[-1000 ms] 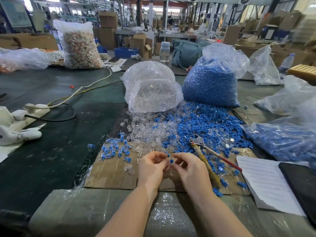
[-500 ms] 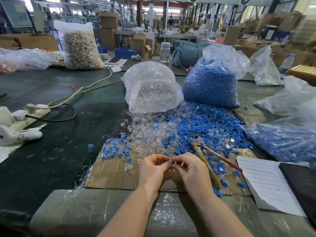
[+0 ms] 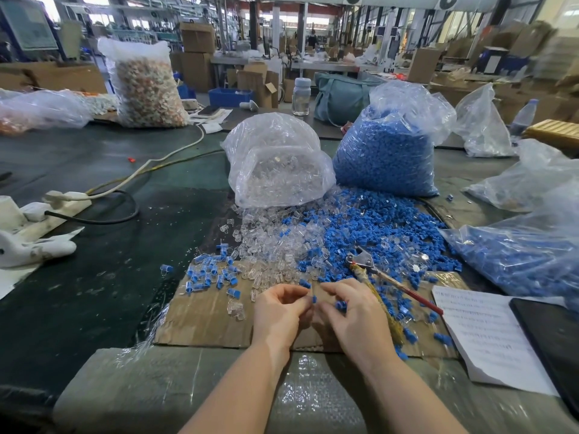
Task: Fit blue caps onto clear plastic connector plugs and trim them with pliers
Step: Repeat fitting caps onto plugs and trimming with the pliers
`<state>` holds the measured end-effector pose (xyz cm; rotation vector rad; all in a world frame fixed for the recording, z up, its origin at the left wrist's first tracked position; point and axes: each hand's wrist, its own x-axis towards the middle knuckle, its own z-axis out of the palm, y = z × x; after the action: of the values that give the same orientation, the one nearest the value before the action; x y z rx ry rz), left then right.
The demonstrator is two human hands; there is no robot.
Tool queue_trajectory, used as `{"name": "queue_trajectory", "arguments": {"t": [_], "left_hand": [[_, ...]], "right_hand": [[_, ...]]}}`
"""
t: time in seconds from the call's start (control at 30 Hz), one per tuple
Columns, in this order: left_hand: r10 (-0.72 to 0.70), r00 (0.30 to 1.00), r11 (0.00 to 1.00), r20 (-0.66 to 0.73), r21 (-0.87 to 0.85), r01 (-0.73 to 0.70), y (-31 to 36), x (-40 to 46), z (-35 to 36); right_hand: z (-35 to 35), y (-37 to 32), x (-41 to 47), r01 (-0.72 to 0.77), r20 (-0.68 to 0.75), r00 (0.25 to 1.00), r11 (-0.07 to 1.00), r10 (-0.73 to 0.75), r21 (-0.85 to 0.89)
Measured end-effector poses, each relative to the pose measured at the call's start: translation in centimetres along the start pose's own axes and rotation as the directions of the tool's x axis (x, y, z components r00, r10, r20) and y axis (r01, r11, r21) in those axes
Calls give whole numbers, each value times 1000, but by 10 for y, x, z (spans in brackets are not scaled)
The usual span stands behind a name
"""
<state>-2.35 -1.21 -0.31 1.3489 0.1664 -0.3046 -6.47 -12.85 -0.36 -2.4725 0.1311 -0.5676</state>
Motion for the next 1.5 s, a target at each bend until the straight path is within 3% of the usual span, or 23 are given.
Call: {"name": "queue_trajectory", "arguments": {"t": [0.1, 0.17, 0.23, 0.33, 0.5, 0.67, 0.77, 0.83, 0.9, 1.0, 1.2, 1.5], "left_hand": [[-12, 1000, 1000, -17, -14, 12, 0, 2, -2], [-18, 1000, 1000, -20, -20, 18, 0, 3, -4], [-23, 1000, 999, -16, -27, 22, 0, 4, -4], [-21, 1000, 1000, -16, -22, 20, 0, 4, -4], [-20, 999, 1000, -30, -22, 20, 2, 4, -5], [-47, 997, 997, -55, -66, 43, 8, 8, -4], [-66, 995, 994, -70, -90, 60, 12, 15, -5], [-63, 995, 993, -79, -104, 55, 15, 20, -6], [-63, 994, 990, -87, -130, 51, 19, 26, -6], [-66, 991, 984, -120, -170, 45, 26, 32, -6], [-40, 984, 977, -176, -215, 2, 37, 36, -8], [-53, 969, 982, -242, -189, 7, 40, 33, -9]], "right_hand": [[-9, 8, 5, -157, -112, 983, 979, 143, -129], [-16, 17, 9, -331, -130, 943, 892, 305, -309], [-23, 24, 14, -440, -82, 885, 768, 458, -465], [-28, 32, 19, -483, 54, 794, 683, 605, -548], [-33, 34, 21, -430, 69, 809, 668, 584, -607], [-38, 22, 20, -314, 5, 908, 689, 419, -653], [-41, 11, 24, -246, 85, 931, 782, 356, -572], [-44, 0, 27, -267, 218, 907, 892, 361, -365], [-48, -12, 30, -342, 368, 853, 929, 370, -142], [-51, -26, 30, -402, 518, 782, 916, 348, -7], [-53, -39, 27, -569, 646, 681, 805, 346, 168], [-53, -37, 24, -597, 716, 631, 777, 299, 201]]}}
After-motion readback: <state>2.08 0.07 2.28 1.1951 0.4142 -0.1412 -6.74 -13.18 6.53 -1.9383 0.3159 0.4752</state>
